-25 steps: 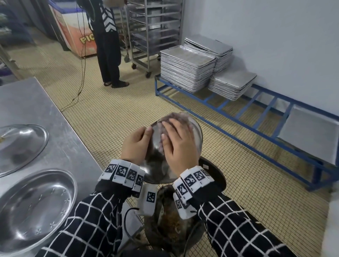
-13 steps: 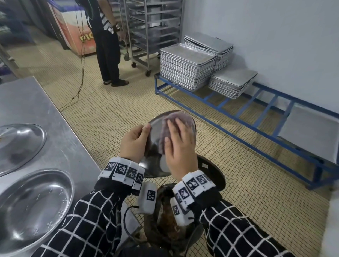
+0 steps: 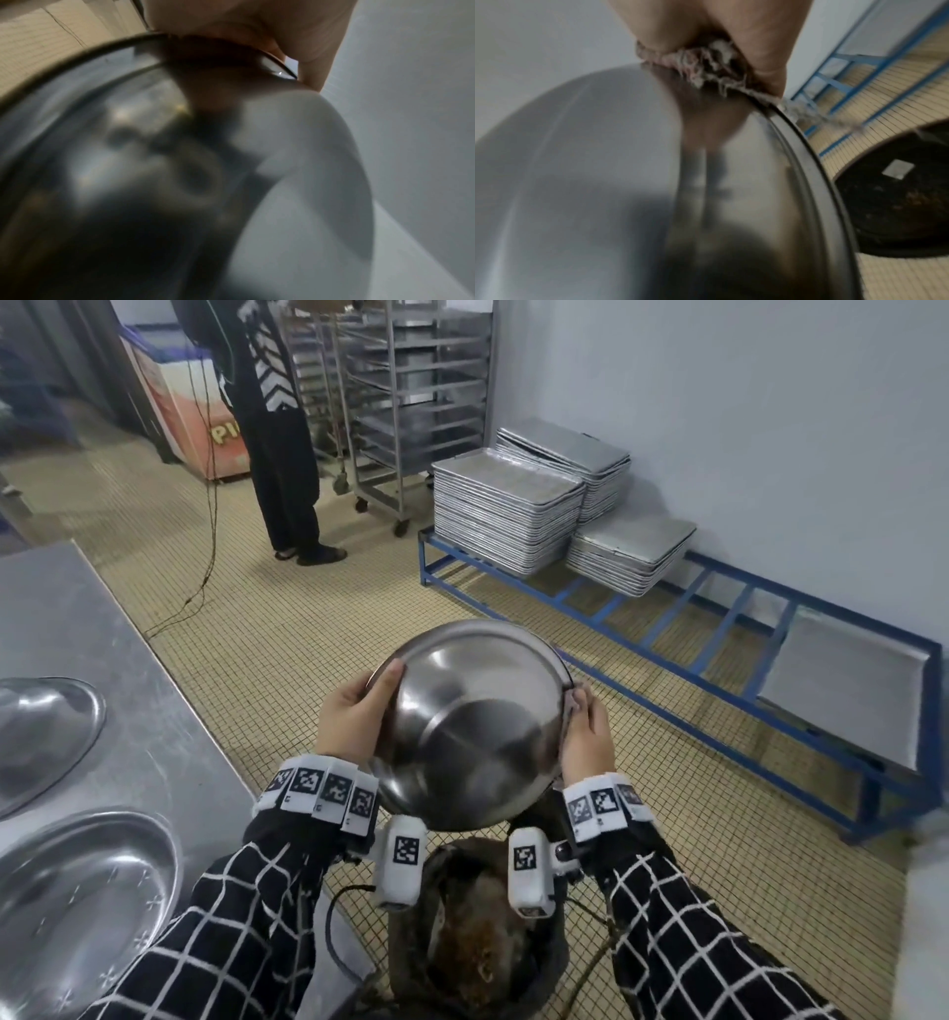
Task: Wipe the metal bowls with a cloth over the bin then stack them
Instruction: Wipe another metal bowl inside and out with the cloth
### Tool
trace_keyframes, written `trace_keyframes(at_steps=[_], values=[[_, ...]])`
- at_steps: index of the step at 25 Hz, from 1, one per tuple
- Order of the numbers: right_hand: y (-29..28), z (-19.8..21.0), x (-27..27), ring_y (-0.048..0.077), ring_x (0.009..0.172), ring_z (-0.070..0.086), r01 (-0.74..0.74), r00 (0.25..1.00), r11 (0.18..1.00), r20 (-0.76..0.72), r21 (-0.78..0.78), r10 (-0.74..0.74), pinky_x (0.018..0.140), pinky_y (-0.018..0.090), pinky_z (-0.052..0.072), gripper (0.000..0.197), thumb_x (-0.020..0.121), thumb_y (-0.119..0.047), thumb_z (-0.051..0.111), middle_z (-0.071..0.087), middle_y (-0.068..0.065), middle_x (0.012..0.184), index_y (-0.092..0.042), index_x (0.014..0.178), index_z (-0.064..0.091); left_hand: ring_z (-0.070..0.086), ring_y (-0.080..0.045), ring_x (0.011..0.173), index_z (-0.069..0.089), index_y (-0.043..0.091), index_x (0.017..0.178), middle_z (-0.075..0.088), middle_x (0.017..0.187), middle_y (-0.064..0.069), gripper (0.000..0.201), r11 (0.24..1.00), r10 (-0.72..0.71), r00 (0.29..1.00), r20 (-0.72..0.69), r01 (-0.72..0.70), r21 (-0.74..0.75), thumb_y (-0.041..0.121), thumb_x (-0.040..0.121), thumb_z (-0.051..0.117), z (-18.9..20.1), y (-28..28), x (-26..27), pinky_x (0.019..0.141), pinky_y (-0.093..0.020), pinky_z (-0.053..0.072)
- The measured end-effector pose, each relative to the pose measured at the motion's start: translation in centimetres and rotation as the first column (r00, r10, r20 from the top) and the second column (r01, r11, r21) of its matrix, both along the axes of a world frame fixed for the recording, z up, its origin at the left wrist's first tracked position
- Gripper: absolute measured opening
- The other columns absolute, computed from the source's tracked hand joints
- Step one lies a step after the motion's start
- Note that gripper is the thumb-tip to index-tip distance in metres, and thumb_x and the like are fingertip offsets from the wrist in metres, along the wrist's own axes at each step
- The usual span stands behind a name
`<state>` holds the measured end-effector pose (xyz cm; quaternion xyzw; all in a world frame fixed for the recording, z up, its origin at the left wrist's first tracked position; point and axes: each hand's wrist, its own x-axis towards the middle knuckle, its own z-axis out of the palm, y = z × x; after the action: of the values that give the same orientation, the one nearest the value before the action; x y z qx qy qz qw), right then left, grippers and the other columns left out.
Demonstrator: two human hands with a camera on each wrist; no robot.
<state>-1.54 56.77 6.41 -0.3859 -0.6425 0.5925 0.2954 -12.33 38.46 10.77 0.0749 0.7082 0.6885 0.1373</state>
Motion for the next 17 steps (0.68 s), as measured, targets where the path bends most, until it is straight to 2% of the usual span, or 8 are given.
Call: trace_keyframes(at_steps=[2,4,7,9,11,13,15,17], values=[[1.0,0.9,0.3,0.009,0.086,0.054,-0.028,1.000,0.999,0.002,0.029,0.028,0.070,0.020,0.039,0.021,0.101,-0.038,0.038,0.057,-0.013,0.087,-0.026,0.102,0.055,0.068,-0.013,0.072,0.067,0.018,0.089,0.068,0.075,0.002,0.022,0.999,-0.034,0.999,-0.021,0.033,-0.038,0.036,0.093,0.057,-1.2,-0.3,-0.6,0.054,-0.016,0.048],[2.1,1.4,0.2,0.007,0.085,0.055,-0.108,0.994,0.983,0.045,0.148,0.103,0.066,0.015,0.038,0.023,0.101,-0.037,0.039,0.059,-0.012,0.091,-0.022,0.103,0.056,0.066,-0.019,0.087,0.065,0.021,0.099,0.068,0.089,0.002,0.018,0.986,-0.119,0.990,-0.077,0.109,-0.123,0.033,0.096,0.052,-1.9,-0.5,-1.0,0.062,-0.018,0.049],[3.3,2.0,-0.4,0.013,0.090,0.058,-0.330,0.939,0.825,0.249,0.459,0.237,0.072,0.024,0.045,0.027,0.100,-0.031,0.043,0.062,-0.002,0.097,-0.010,0.108,0.059,0.068,-0.009,0.085,0.060,0.024,0.114,0.068,0.101,0.000,0.021,0.952,-0.269,0.954,-0.134,0.243,-0.184,0.030,0.097,0.050,-1.9,-0.1,-1.0,0.063,-0.013,0.052],[3.4,2.1,-1.1,0.013,0.088,0.058,-0.427,0.904,0.682,0.296,0.594,0.309,0.078,0.025,0.047,0.023,0.099,-0.024,0.047,0.063,-0.004,0.095,-0.006,0.101,0.061,0.069,-0.010,0.081,0.064,0.025,0.105,0.070,0.094,0.001,0.020,0.908,-0.364,0.919,-0.150,0.314,-0.277,0.035,0.096,0.049,-1.8,0.5,-0.8,0.074,-0.024,0.055],[2.8,2.0,-1.5,0.009,0.087,0.056,-0.474,0.879,0.620,0.300,0.625,0.370,0.078,0.015,0.044,0.022,0.098,-0.021,0.048,0.063,-0.002,0.096,-0.005,0.101,0.063,0.063,-0.014,0.075,0.066,0.025,0.084,0.068,0.078,0.001,0.028,0.858,-0.408,0.900,-0.152,0.321,-0.401,0.040,0.097,0.047,-1.9,0.9,-0.4,0.077,-0.029,0.050],[1.9,2.1,-1.8,0.008,0.087,0.055,-0.436,0.895,0.625,0.238,0.647,0.378,0.079,0.009,0.043,0.021,0.099,-0.020,0.046,0.065,0.000,0.098,-0.009,0.107,0.063,0.058,-0.016,0.072,0.065,0.022,0.077,0.064,0.073,0.000,0.033,0.870,-0.365,0.919,-0.152,0.278,-0.408,0.039,0.098,0.045,-2.0,1.0,0.2,0.075,-0.030,0.046],[0.6,1.9,-1.8,0.008,0.096,0.055,-0.331,0.933,0.616,0.148,0.715,0.329,0.087,0.016,0.044,0.026,0.099,-0.025,0.041,0.062,-0.002,0.104,-0.015,0.114,0.060,0.061,-0.019,0.078,0.067,0.021,0.084,0.068,0.080,-0.002,0.032,0.898,-0.299,0.942,-0.151,0.224,-0.379,0.040,0.098,0.045,-2.1,1.1,0.3,0.077,-0.032,0.048],[-2.0,1.5,-1.6,0.013,0.106,0.052,-0.292,0.947,0.521,0.166,0.802,0.275,0.094,0.024,0.043,0.035,0.096,-0.032,0.038,0.058,-0.001,0.114,-0.017,0.119,0.059,0.064,-0.021,0.082,0.068,0.021,0.089,0.070,0.083,-0.003,0.032,0.906,-0.248,0.954,-0.170,0.166,-0.390,0.042,0.098,0.045,-2.1,1.3,0.0,0.082,-0.039,0.051]])
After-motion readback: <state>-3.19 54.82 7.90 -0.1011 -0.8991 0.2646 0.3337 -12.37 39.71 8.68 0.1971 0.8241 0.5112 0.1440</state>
